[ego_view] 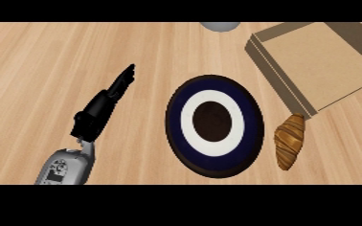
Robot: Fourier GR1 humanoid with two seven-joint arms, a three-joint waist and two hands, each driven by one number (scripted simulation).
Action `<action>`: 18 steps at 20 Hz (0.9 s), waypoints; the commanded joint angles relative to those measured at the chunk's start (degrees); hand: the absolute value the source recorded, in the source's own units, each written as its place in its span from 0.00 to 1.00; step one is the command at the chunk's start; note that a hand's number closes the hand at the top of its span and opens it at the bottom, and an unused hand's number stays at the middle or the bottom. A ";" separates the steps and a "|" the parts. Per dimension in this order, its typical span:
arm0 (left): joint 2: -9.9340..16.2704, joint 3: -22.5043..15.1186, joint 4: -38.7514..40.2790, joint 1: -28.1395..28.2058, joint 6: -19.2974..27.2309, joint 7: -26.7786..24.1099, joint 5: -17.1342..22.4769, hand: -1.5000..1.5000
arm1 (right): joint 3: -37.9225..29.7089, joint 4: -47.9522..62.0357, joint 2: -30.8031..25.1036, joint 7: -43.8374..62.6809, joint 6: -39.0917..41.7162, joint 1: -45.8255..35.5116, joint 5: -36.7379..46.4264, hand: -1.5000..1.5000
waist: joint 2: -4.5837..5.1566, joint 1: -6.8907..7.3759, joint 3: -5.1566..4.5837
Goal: Pick the eggplant from the plate and place it in the cardboard box
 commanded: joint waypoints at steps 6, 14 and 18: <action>-2.75 -1.27 0.44 -2.36 0.87 1.95 -1.70 0.50 | 11.73 15.42 9.59 2.59 0.74 -18.70 15.12 1.00 | 0.23 1.24 0.00; -2.24 -0.52 1.06 -0.66 0.14 -0.05 -2.44 0.50 | 15.41 34.32 20.18 -5.62 1.34 -27.15 27.45 1.00 | 0.10 0.41 0.03; -2.31 -0.89 -1.77 0.43 -0.82 0.69 -1.65 0.50 | 17.31 41.65 27.39 -4.39 0.82 -29.17 29.39 1.00 | 0.05 0.63 0.05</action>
